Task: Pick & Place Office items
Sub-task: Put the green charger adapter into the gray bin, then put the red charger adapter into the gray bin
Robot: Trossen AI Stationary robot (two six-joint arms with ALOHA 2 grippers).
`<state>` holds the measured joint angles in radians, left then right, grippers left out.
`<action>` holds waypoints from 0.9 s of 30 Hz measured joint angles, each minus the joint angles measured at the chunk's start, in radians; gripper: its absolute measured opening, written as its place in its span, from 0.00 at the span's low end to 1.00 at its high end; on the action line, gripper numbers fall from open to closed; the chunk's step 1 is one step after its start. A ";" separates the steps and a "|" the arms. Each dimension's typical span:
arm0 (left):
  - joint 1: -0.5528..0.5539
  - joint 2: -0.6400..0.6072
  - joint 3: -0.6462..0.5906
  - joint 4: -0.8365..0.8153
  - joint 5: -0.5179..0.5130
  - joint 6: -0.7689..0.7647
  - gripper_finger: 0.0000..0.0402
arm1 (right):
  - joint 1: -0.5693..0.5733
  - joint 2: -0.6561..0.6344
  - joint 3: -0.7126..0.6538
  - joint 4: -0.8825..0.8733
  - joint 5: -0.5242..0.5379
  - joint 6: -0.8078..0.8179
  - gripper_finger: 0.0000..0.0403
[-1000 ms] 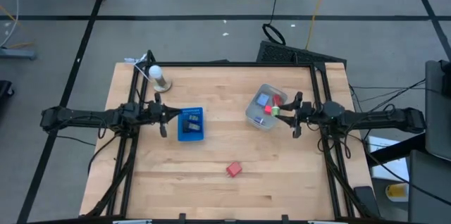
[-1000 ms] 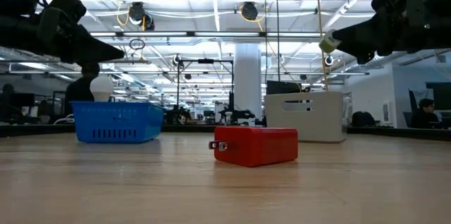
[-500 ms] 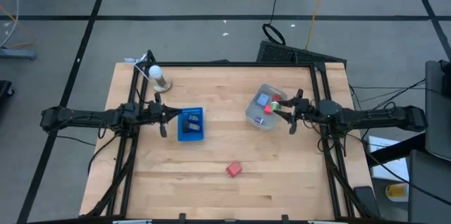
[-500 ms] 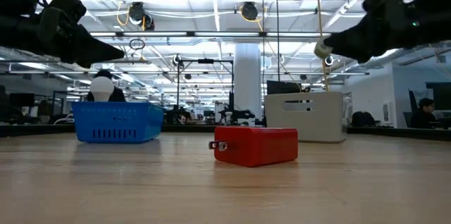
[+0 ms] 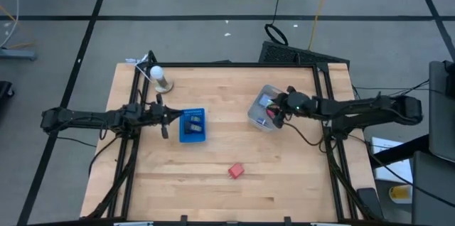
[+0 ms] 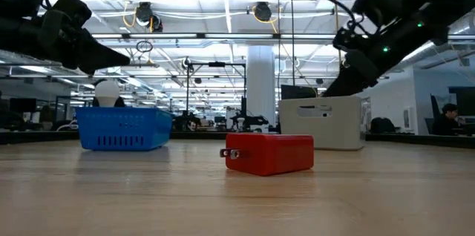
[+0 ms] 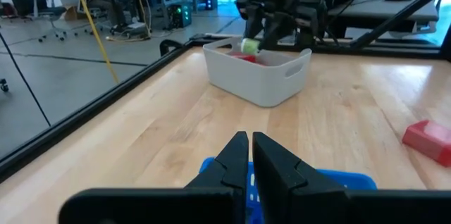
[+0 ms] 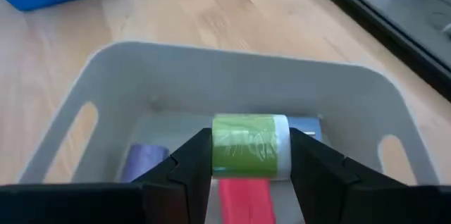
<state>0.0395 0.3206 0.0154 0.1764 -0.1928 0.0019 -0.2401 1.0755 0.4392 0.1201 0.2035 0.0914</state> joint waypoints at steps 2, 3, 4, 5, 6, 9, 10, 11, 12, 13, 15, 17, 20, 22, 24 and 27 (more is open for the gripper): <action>0.000 0.000 0.000 -0.004 -0.002 0.009 0.06 | -0.018 0.036 0.013 -0.004 -0.001 0.018 0.37; 0.000 0.000 0.000 -0.002 -0.002 0.019 0.06 | -0.029 0.055 0.020 -0.008 -0.008 0.027 0.37; 0.000 0.000 0.000 -0.001 -0.004 0.024 0.06 | -0.040 0.075 0.028 -0.007 -0.027 0.028 0.37; 0.000 0.000 0.000 -0.001 -0.009 0.025 0.06 | -0.050 0.092 0.034 -0.004 -0.051 0.029 0.37; 0.000 0.000 0.000 -0.001 -0.015 0.025 0.06 | -0.059 0.106 0.037 -0.004 -0.074 0.029 0.37; 0.000 0.000 0.000 -0.001 -0.018 0.022 0.06 | -0.076 0.154 0.041 -0.005 -0.080 0.029 0.37; 0.000 0.000 0.000 -0.001 -0.018 0.022 0.06 | -0.081 0.164 0.042 0.001 -0.079 0.028 0.37; 0.000 0.000 0.000 -0.001 -0.018 0.022 0.06 | -0.083 0.172 0.044 0.003 -0.079 0.027 0.37; 0.000 0.000 0.000 -0.001 -0.018 0.022 0.06 | -0.084 0.180 0.044 0.005 -0.078 0.027 0.38; 0.000 0.000 0.000 -0.001 -0.018 0.022 0.06 | -0.084 0.186 0.044 0.004 -0.077 0.026 0.40; 0.000 0.000 0.000 -0.001 -0.018 0.021 0.06 | -0.083 0.188 0.042 -0.005 -0.076 0.023 0.48; 0.000 0.000 0.000 -0.001 -0.018 0.021 0.06 | -0.083 0.187 0.042 0.000 -0.075 0.021 0.56; 0.000 0.000 0.000 -0.001 -0.018 0.022 0.06 | -0.083 0.171 0.041 0.010 -0.073 0.021 0.67; 0.000 0.000 0.000 -0.001 -0.018 0.021 0.06 | -0.083 0.157 0.041 0.015 -0.073 0.021 0.71; 0.000 0.000 0.000 -0.001 -0.018 0.020 0.06 | -0.081 0.142 0.041 0.028 -0.074 0.010 0.74; 0.000 0.000 0.000 -0.001 -0.018 0.010 0.06 | -0.062 0.104 0.041 0.010 -0.078 -0.050 0.74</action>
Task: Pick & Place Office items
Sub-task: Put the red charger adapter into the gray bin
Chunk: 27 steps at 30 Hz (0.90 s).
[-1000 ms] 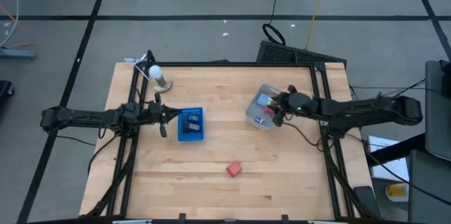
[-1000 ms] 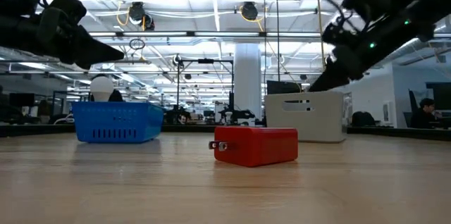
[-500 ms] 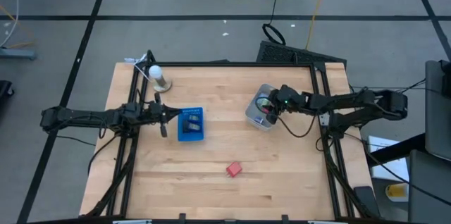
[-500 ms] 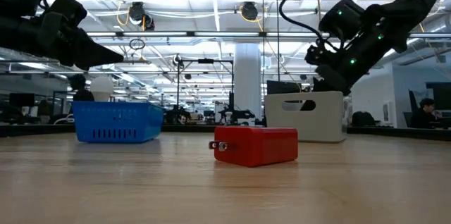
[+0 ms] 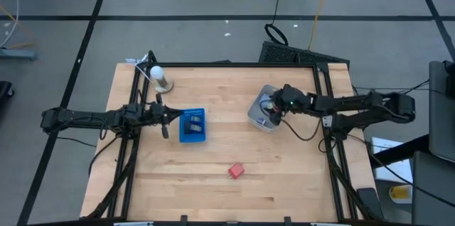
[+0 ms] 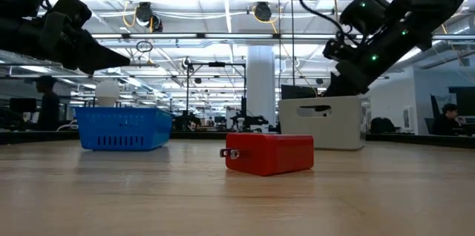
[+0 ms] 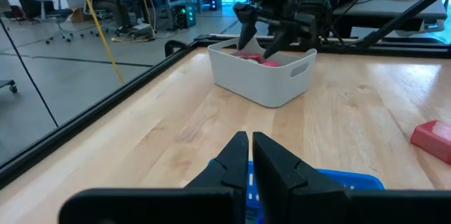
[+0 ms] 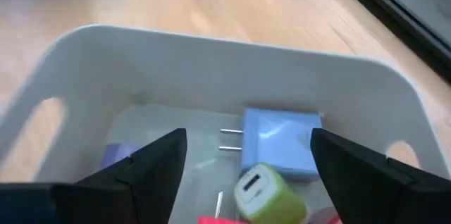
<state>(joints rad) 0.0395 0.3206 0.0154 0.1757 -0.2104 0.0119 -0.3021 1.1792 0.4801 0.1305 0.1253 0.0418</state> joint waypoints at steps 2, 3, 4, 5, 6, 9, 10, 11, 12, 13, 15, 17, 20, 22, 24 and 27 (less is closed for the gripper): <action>0.000 0.000 0.000 0.000 0.000 -0.017 0.06 | 0.015 -0.045 0.000 -0.028 -0.034 -0.031 0.72; 0.000 0.000 0.000 0.000 0.000 -0.023 0.06 | 0.022 -0.074 0.000 -0.039 -0.053 -0.039 0.71; 0.000 0.000 0.000 0.000 0.000 -0.023 0.06 | 0.027 -0.106 0.000 -0.044 -0.071 -0.045 0.70; 0.000 0.000 0.000 0.000 0.000 -0.022 0.06 | 0.031 -0.140 0.000 -0.050 -0.086 -0.049 0.68; 0.000 0.000 0.000 0.000 0.000 -0.022 0.06 | 0.036 -0.177 -0.001 -0.059 -0.103 -0.051 0.67; 0.000 0.000 0.000 0.000 0.000 -0.021 0.06 | 0.050 -0.283 -0.022 -0.065 -0.130 -0.064 0.62; 0.000 0.000 0.000 0.000 0.000 -0.022 0.06 | 0.055 -0.320 -0.034 -0.066 -0.130 -0.063 0.60; 0.000 0.000 0.000 0.000 0.000 -0.022 0.06 | 0.058 -0.357 -0.047 -0.062 -0.129 -0.061 0.57; 0.000 0.000 0.000 0.000 0.001 -0.023 0.06 | 0.061 -0.393 -0.060 -0.055 -0.129 -0.060 0.55; 0.000 0.000 0.000 0.000 0.001 -0.033 0.06 | 0.065 -0.432 -0.076 -0.043 -0.127 -0.059 0.51; 0.000 0.000 0.000 0.000 0.001 -0.058 0.06 | 0.078 -0.501 -0.110 -0.022 -0.126 -0.064 0.43; 0.000 0.000 0.000 0.000 0.001 -0.070 0.06 | 0.091 -0.568 -0.145 -0.020 -0.127 -0.090 0.34; 0.000 0.000 0.000 0.000 0.001 -0.070 0.06 | 0.109 -0.652 -0.212 0.014 -0.127 -0.125 0.20; 0.000 0.000 0.000 0.000 0.001 -0.069 0.06 | 0.119 -0.703 -0.261 0.069 -0.129 -0.141 0.12; 0.000 0.000 0.000 0.000 0.001 -0.063 0.06 | 0.127 -0.755 -0.304 0.117 -0.130 -0.151 0.05; 0.000 0.000 0.000 0.000 0.000 -0.064 0.06 | 0.134 -0.821 -0.358 0.174 -0.131 -0.167 0.01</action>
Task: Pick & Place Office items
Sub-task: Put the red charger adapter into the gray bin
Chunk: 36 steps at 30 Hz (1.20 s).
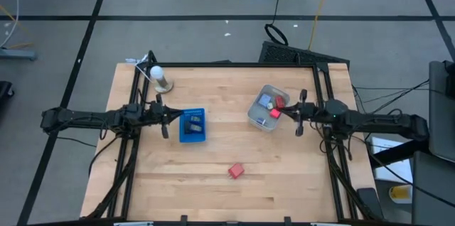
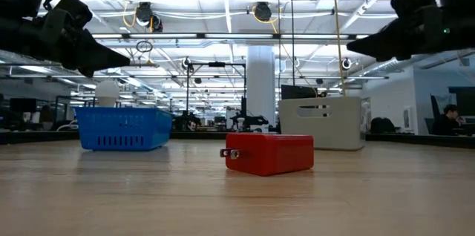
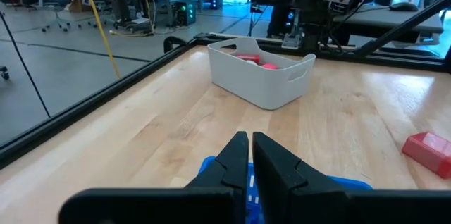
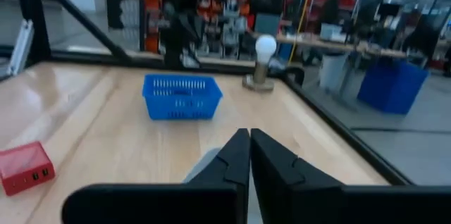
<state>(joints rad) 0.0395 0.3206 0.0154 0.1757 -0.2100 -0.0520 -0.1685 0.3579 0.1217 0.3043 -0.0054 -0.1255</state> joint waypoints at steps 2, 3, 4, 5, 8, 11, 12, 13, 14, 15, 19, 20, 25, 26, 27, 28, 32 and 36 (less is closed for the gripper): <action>0.000 0.000 0.000 0.000 0.000 0.000 0.06 | 0.000 -0.040 -0.017 0.011 0.000 0.007 0.03; 0.000 0.000 0.000 0.000 0.000 0.000 0.06 | 0.000 -0.058 -0.021 0.009 0.000 0.011 0.04; 0.000 0.000 0.000 0.000 0.000 0.000 0.06 | 0.000 -0.075 -0.023 0.002 0.000 0.016 0.04; 0.000 0.000 0.000 0.000 0.001 0.000 0.06 | 0.000 -0.090 -0.024 -0.009 0.000 0.023 0.04; 0.000 0.000 0.000 -0.002 0.013 0.001 0.06 | 0.000 -0.127 -0.025 -0.042 -0.001 0.034 0.03; 0.000 0.000 0.000 -0.012 0.019 0.001 0.06 | 0.000 -0.152 -0.025 -0.062 -0.046 0.034 0.01; 0.000 0.000 0.000 -0.018 0.019 0.001 0.06 | 0.000 -0.158 -0.025 -0.063 -0.073 0.034 0.00; 0.000 0.000 0.000 -0.024 0.019 0.002 0.06 | 0.000 -0.163 -0.029 -0.054 -0.103 0.035 0.00; 0.000 0.000 0.000 -0.025 0.019 0.004 0.06 | 0.000 -0.169 -0.038 -0.039 -0.136 0.035 0.00; 0.000 0.000 0.000 -0.025 0.019 0.004 0.06 | 0.000 -0.173 -0.047 -0.025 -0.173 0.034 0.01; 0.000 0.000 0.000 -0.025 0.021 0.017 0.06 | 0.000 -0.182 -0.085 0.025 -0.234 0.036 0.00; 0.000 0.000 0.000 -0.025 0.022 0.019 0.06 | 0.000 -0.181 -0.092 0.013 -0.231 0.040 0.00; 0.000 0.000 0.000 -0.025 0.022 0.017 0.06 | 0.000 -0.158 -0.104 0.028 -0.230 0.041 0.01; 0.000 0.000 0.000 -0.026 0.022 0.018 0.06 | 0.001 -0.150 -0.104 0.047 -0.230 0.039 0.01; 0.000 0.000 0.000 -0.025 0.022 0.020 0.06 | 0.001 -0.142 -0.104 0.078 -0.230 0.037 0.01; 0.000 0.000 0.000 -0.025 0.022 0.021 0.06 | 0.003 -0.133 -0.104 0.107 -0.230 0.037 0.01; 0.000 0.000 0.000 -0.024 0.022 0.022 0.06 | 0.023 -0.076 -0.064 0.105 -0.228 0.021 0.00; 0.000 0.000 0.000 -0.024 0.022 0.023 0.06 | 0.067 0.031 -0.021 0.101 -0.167 0.014 0.00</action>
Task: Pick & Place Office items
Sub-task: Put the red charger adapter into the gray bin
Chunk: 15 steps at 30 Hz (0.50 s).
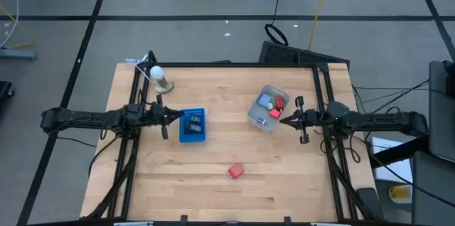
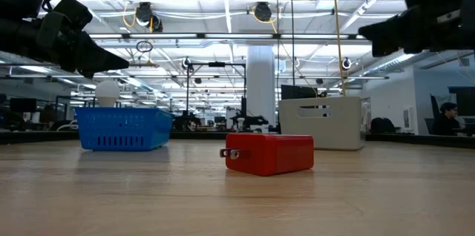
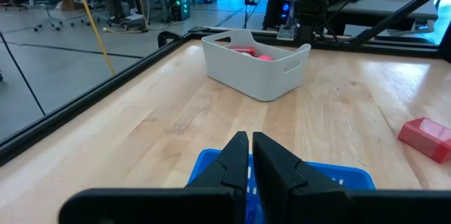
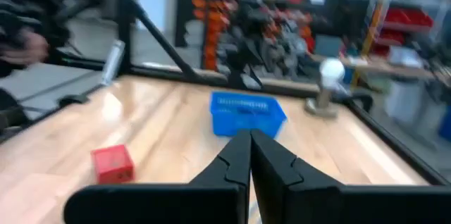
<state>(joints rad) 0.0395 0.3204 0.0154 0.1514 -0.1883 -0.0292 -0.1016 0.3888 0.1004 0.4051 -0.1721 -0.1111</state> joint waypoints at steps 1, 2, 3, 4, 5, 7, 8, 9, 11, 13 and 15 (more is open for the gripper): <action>0.000 0.000 0.000 0.000 0.000 0.000 0.06 | 0.015 0.033 0.018 0.004 0.038 0.002 0.01; 0.000 0.000 0.000 0.000 0.003 0.000 0.06 | 0.031 0.067 0.035 0.011 0.073 0.005 0.01; 0.000 0.000 0.000 0.000 0.005 0.000 0.06 | 0.049 0.103 0.051 0.012 0.099 0.006 0.02; 0.000 0.000 0.000 0.000 0.005 0.000 0.06 | 0.067 0.141 0.068 0.012 0.121 0.012 0.03; 0.000 0.000 0.000 0.000 0.005 -0.001 0.06 | 0.085 0.183 0.088 0.012 0.139 0.018 0.05; 0.000 0.000 0.000 0.000 0.005 -0.001 0.06 | 0.123 0.268 0.129 0.000 0.179 0.018 0.09; 0.000 0.000 0.000 0.000 0.005 -0.003 0.06 | 0.140 0.308 0.147 -0.013 0.199 0.017 0.11; 0.000 0.000 0.000 0.000 0.005 -0.004 0.06 | 0.155 0.351 0.173 -0.028 0.213 0.017 0.14; 0.000 0.000 0.000 0.000 0.006 -0.006 0.06 | 0.185 0.432 0.226 -0.062 0.224 0.016 0.21; 0.000 0.000 0.000 -0.002 0.006 -0.006 0.06 | 0.217 0.511 0.277 -0.099 0.224 0.002 0.29; 0.000 0.000 0.000 -0.002 0.006 -0.006 0.06 | 0.253 0.590 0.323 -0.119 0.224 -0.004 0.38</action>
<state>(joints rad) 0.0396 0.3202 0.0154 0.1496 -0.1822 -0.0356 0.1517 0.9789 0.4237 0.2856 0.0517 -0.1146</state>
